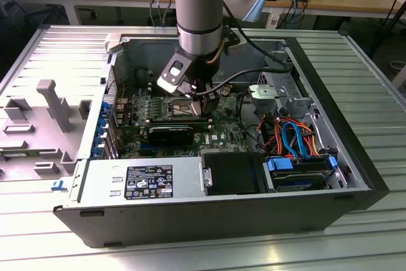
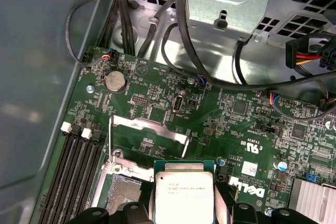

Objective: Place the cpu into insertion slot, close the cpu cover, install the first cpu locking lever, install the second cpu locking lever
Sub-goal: 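Place the cpu into insertion slot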

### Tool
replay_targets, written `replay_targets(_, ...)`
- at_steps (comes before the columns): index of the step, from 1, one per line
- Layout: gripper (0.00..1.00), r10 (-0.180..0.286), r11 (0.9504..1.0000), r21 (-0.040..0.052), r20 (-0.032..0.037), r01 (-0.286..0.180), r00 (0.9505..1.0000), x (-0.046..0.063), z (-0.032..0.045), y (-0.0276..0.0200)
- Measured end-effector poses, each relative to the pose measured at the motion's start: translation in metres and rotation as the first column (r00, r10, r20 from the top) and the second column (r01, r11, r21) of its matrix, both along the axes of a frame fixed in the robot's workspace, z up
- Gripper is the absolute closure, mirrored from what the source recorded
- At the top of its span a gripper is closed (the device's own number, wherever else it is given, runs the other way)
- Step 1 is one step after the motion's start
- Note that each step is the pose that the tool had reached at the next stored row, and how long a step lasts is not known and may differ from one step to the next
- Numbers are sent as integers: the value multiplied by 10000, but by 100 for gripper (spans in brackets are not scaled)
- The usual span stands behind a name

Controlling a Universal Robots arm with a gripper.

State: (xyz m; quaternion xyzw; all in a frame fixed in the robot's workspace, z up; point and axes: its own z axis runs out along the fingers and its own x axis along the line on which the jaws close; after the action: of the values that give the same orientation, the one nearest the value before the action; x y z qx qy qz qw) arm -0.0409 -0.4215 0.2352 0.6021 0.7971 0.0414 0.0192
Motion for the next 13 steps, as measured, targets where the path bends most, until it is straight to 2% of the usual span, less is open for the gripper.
replay_targets(13, 46, -111, 9999, 0, 0, 111, 9999, 0, -14, 0)
